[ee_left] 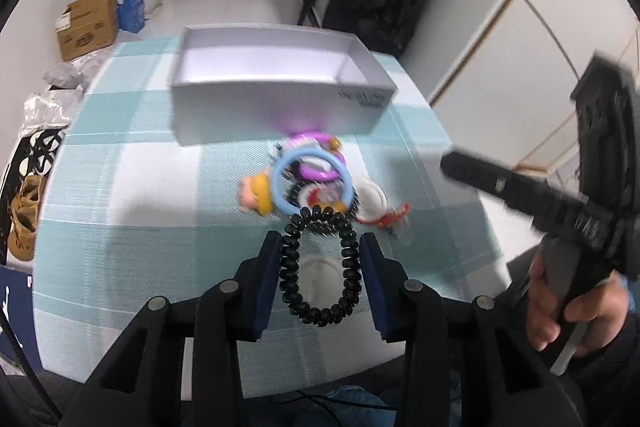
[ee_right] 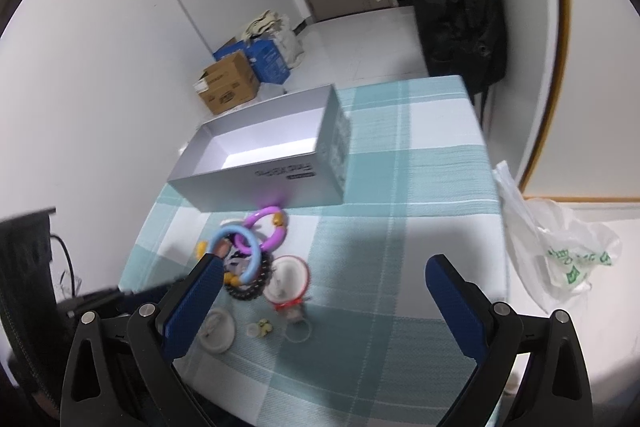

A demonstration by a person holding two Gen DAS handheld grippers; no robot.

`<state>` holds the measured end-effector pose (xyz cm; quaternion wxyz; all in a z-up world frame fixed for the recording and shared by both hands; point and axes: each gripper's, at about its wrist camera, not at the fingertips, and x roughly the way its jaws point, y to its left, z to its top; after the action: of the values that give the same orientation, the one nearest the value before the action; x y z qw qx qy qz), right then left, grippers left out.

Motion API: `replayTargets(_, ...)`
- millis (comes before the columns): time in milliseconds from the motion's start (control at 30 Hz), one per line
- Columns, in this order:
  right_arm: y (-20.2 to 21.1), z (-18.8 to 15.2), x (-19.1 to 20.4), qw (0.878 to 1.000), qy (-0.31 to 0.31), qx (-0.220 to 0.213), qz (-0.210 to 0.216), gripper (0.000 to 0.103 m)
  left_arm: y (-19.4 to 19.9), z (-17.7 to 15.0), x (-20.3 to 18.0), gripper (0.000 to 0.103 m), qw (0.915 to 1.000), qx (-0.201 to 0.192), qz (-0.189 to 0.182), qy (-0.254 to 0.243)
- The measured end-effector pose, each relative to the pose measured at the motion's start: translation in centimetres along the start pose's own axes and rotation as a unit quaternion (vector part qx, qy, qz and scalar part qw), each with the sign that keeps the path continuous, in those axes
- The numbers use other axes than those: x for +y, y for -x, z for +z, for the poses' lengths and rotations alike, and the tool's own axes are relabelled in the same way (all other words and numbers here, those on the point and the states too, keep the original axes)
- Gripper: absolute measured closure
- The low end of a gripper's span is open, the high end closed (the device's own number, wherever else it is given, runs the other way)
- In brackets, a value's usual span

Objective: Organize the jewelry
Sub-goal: 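Lift the black bracelet with the left tool while the right tool reaches the blue bangle, then close the right tool on the blue bangle while the left tool holds the bracelet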

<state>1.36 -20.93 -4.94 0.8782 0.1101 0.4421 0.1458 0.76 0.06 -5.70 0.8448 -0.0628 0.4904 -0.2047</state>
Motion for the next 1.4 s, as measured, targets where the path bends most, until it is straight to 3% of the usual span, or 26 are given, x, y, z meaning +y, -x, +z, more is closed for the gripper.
replayTargets(333,-3.1,-0.6,4.9,0.995,0.078,0.033,0.044,0.008,3.1,1.1,3.9,0.069,0.9958,-0.064,0.035,0.056)
replayTargets(467,-4.9,-0.9,7.0,0.992,0.108,0.047,0.041,0.01,3.2,1.4,4.8,0.069,0.9945,-0.071,0.042,0.065)
replayTargets(633,-6.9,-1.3,9.0,0.986,0.156,0.055,0.008,0.012,3.7,1.6,5.8,0.069,0.994,-0.071,0.035,0.075)
replayTargets(800,-8.2,-1.3,8.9,0.984,0.164,0.068,-0.015,0.026,3.9,1.8,6.7,0.069,0.9935,-0.068,0.025,0.088)
replayTargets(967,-9.1,-0.7,9.0,0.984,0.164,0.067,-0.012,0.037,3.6,1.9,7.0,0.069,0.9933,-0.06,0.026,0.095)
replayTargets(1100,-9.0,-0.9,9.1,0.983,0.171,0.068,-0.011,0.054,3.5,1.9,7.3,0.069,0.993,-0.058,0.024,0.1)
replayTargets(1400,-7.9,-1.1,8.5,0.985,0.16,0.061,0.011,0.057,3.2,1.9,6.9,0.069,0.9932,-0.052,0.032,0.098)
